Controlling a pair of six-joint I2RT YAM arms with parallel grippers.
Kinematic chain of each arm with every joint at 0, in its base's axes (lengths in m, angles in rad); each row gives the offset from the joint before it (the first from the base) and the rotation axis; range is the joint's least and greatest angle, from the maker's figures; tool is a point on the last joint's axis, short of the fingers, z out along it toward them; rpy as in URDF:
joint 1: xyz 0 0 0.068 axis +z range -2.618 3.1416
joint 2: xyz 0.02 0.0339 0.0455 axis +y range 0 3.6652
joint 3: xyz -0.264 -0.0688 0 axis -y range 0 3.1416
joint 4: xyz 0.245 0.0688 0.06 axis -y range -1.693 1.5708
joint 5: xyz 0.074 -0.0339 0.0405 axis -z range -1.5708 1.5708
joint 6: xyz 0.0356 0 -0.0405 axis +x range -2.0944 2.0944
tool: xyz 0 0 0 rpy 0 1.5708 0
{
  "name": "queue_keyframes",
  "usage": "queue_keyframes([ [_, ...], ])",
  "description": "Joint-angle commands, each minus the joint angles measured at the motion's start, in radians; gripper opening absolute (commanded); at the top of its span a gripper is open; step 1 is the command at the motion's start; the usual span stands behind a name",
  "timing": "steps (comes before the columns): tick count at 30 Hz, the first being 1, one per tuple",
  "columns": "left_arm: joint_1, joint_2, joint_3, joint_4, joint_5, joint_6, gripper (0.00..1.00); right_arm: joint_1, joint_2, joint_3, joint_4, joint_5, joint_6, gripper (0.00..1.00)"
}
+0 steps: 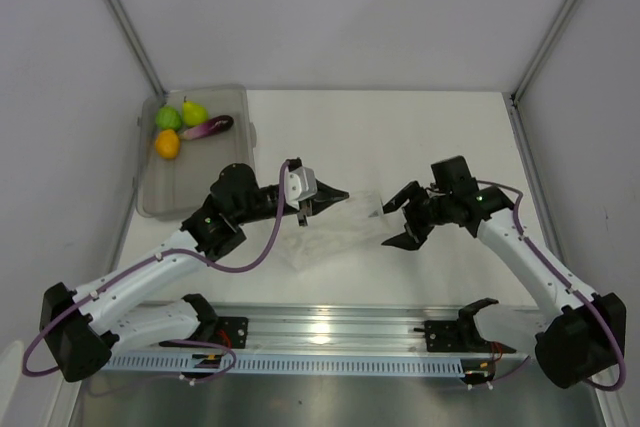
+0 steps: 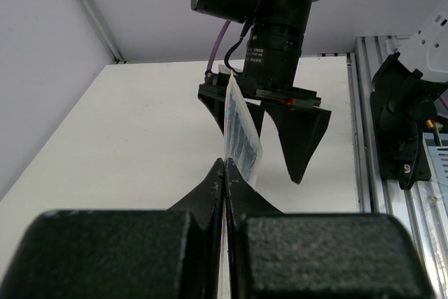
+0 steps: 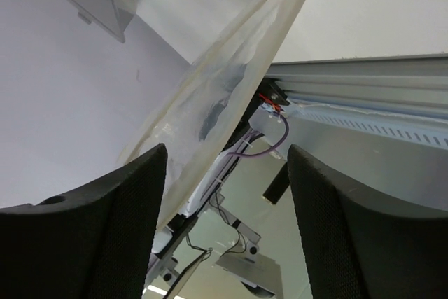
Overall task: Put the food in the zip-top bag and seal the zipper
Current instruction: Open the zipper of the food storage bag at the center of the board.
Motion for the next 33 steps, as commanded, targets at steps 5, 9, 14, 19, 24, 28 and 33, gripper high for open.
queue_keyframes([
  [5,-0.003,-0.014,0.035,0.028,0.049,-0.021,0.01,0.127,0.045,0.023,0.275,0.100,0.216,0.31],
  [9,-0.003,-0.022,0.032,0.005,0.056,-0.029,0.01,0.138,0.059,0.080,0.264,0.163,0.203,0.00],
  [14,-0.003,-0.055,0.014,-0.028,0.050,-0.052,0.01,0.118,0.086,0.249,0.131,0.354,-0.062,0.00],
  [19,-0.003,-0.106,-0.063,0.042,-0.001,-0.174,0.28,0.089,0.151,0.472,-0.049,0.466,-0.297,0.00],
  [24,-0.003,-0.091,-0.020,-0.064,-0.036,-0.246,0.15,0.086,0.224,0.648,-0.283,0.662,-0.553,0.00],
  [28,-0.004,-0.078,0.029,-0.157,-0.032,-0.314,0.20,0.130,0.241,0.694,-0.354,0.784,-0.649,0.00],
  [33,-0.003,-0.054,0.067,-0.145,-0.070,-0.452,0.22,0.234,0.224,0.656,-0.377,0.926,-0.672,0.00],
])
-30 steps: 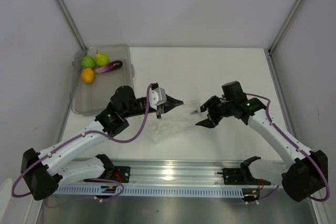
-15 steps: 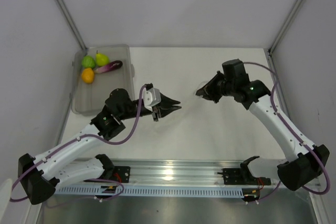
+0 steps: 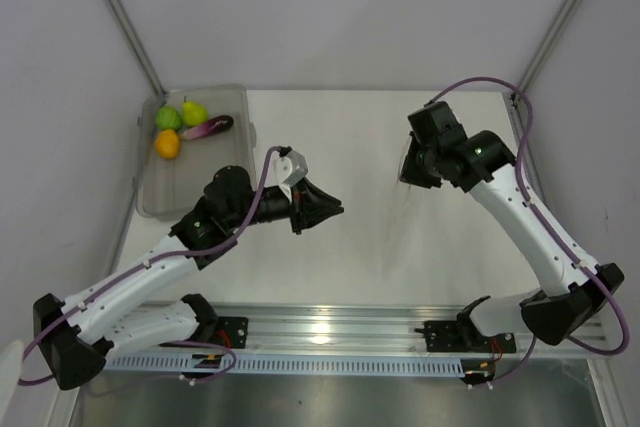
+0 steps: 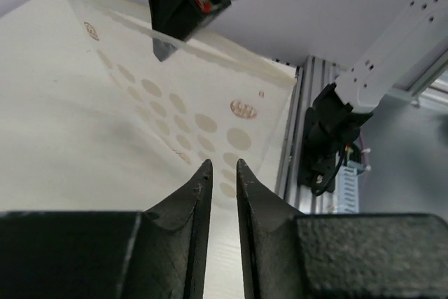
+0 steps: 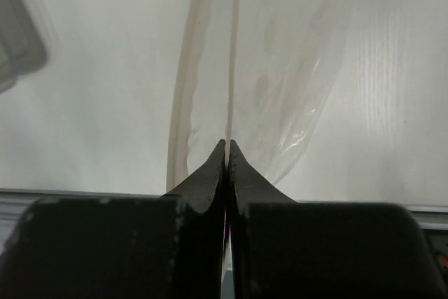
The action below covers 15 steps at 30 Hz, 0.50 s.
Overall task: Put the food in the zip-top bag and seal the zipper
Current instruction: Open the zipper of the food storage bag at the center of the board.
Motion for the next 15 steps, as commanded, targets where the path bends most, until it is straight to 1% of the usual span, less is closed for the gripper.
queue_keyframes([
  [1,-0.003,0.040,0.074,0.000,-0.040,-0.145,0.21,0.088,-0.013,-0.006,-0.066,0.195,-0.062,0.00],
  [4,-0.010,0.088,0.102,-0.005,-0.016,-0.195,0.26,0.151,-0.012,-0.025,-0.053,0.230,-0.033,0.00],
  [5,-0.018,0.109,0.100,-0.002,-0.003,-0.199,0.34,0.162,-0.010,-0.028,-0.048,0.241,-0.027,0.00],
  [7,-0.053,0.112,0.088,0.024,-0.009,-0.189,0.41,0.180,0.002,-0.040,-0.037,0.240,-0.012,0.00],
  [8,-0.074,0.105,0.064,0.036,-0.032,-0.187,0.42,0.195,0.007,-0.042,-0.037,0.247,-0.007,0.00],
  [9,-0.084,0.100,0.059,0.052,-0.055,-0.192,0.43,0.205,0.016,-0.045,-0.036,0.255,0.001,0.00],
  [11,-0.105,0.101,0.064,0.050,-0.101,-0.205,0.37,0.237,0.019,-0.046,-0.036,0.275,0.025,0.00],
  [12,-0.113,0.108,0.071,0.022,-0.144,-0.214,0.36,0.249,0.020,-0.048,-0.037,0.305,0.037,0.00],
  [15,-0.142,0.132,0.111,-0.034,-0.218,-0.227,0.36,0.278,0.022,-0.051,-0.037,0.333,0.079,0.00],
])
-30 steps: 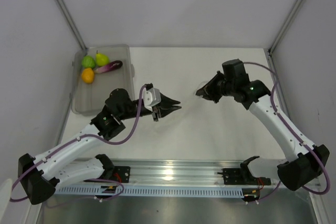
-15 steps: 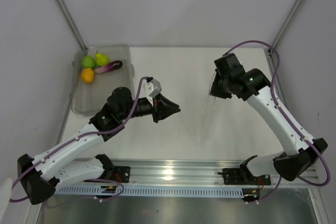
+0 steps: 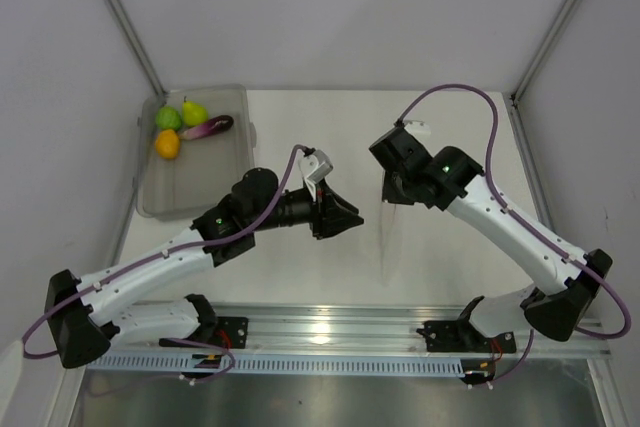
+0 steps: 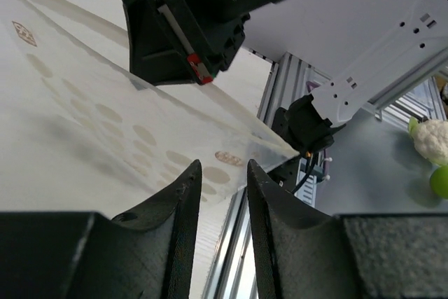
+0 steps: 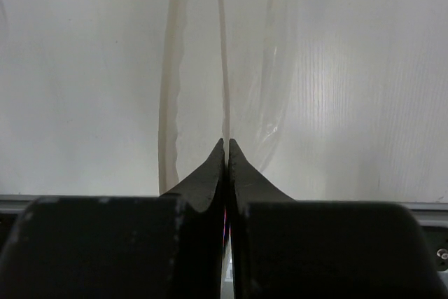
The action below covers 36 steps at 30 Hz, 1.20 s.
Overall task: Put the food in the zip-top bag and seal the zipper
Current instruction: Open the zipper of the food storage bag at the center of the board.
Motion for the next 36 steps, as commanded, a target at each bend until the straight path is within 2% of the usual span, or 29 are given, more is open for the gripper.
queue_keyframes([
  [1,-0.029,0.017,0.052,-0.021,-0.111,-0.040,0.35,0.030,0.006,-0.005,0.000,0.091,0.062,0.00],
  [3,-0.055,0.009,0.043,-0.007,-0.149,-0.046,0.37,0.041,0.015,-0.004,-0.008,0.103,0.068,0.00],
  [4,-0.066,0.007,0.034,0.014,-0.163,-0.048,0.51,0.044,0.023,-0.002,-0.012,0.110,0.073,0.00],
  [5,-0.078,0.010,0.034,0.017,-0.171,-0.055,0.55,0.047,0.023,0.001,-0.017,0.115,0.090,0.00],
  [8,-0.102,0.020,0.046,0.011,-0.202,-0.051,0.51,0.049,0.018,0.003,-0.012,0.121,0.101,0.00],
  [14,-0.125,0.059,0.101,-0.091,-0.329,-0.052,0.54,0.050,0.029,0.010,-0.028,0.137,0.117,0.00],
  [21,-0.141,0.101,0.123,-0.076,-0.370,-0.057,0.59,0.063,0.043,0.019,-0.031,0.146,0.131,0.00],
  [28,-0.141,0.145,0.138,-0.024,-0.354,-0.084,0.58,0.073,0.055,0.021,-0.026,0.147,0.154,0.00],
  [36,-0.139,0.205,0.138,-0.052,-0.383,-0.100,0.49,0.077,0.044,0.042,-0.023,0.144,0.168,0.00],
])
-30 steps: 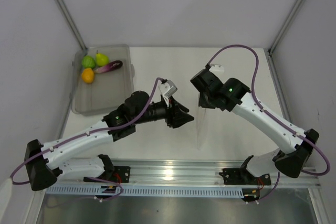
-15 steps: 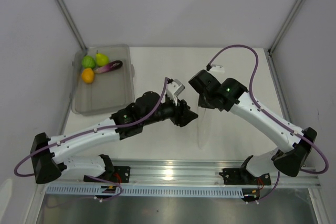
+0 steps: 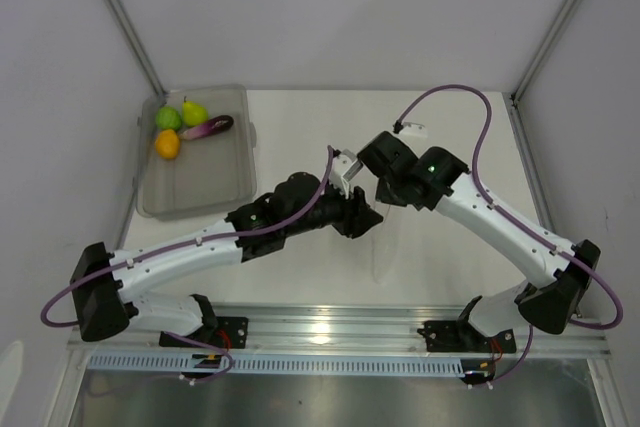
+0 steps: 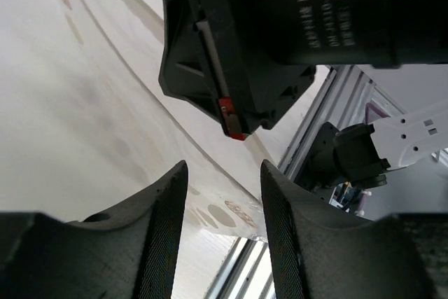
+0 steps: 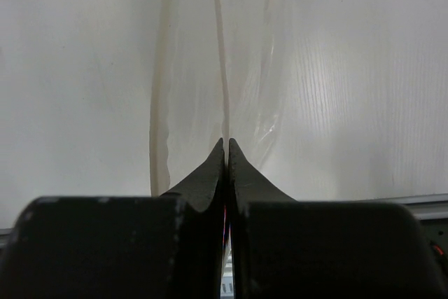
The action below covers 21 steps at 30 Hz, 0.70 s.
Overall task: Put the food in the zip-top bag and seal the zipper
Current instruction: Open the zipper of the food storage bag at the center of the board.
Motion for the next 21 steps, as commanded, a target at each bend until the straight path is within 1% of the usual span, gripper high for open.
queue_keyframes([
  [1,-0.003,0.018,0.025,0.018,-0.044,-0.029,0.49,0.022,-0.009,0.045,-0.006,0.041,0.033,0.00],
  [2,0.000,0.015,0.022,0.018,-0.044,-0.029,0.49,0.024,-0.011,0.052,-0.006,0.040,0.033,0.00],
  [3,0.004,0.018,0.020,0.018,-0.074,-0.034,0.48,0.022,-0.014,0.052,-0.003,0.034,0.033,0.00],
  [6,0.024,0.034,0.032,-0.033,-0.072,-0.037,0.38,0.025,-0.029,0.053,0.002,0.024,0.033,0.00],
  [8,0.058,0.038,0.032,-0.040,-0.058,-0.046,0.22,0.027,-0.043,0.052,0.008,0.017,0.031,0.00],
  [9,0.073,0.038,0.026,-0.039,-0.027,-0.058,0.16,0.027,-0.044,0.049,0.012,0.011,0.027,0.00],
  [10,0.088,0.033,0.020,-0.036,0.005,-0.063,0.06,0.028,-0.047,0.047,0.014,0.001,0.027,0.00],
  [11,0.114,0.030,0.009,-0.039,0.014,-0.066,0.01,0.029,-0.047,0.045,0.012,0.001,0.025,0.00],
  [16,0.154,-0.016,-0.038,-0.051,-0.003,-0.075,0.01,0.029,-0.051,0.022,0.005,0.021,0.028,0.00],
  [21,0.197,-0.059,-0.098,-0.074,-0.039,-0.084,0.01,0.025,-0.054,0.041,-0.052,0.087,0.033,0.00],
])
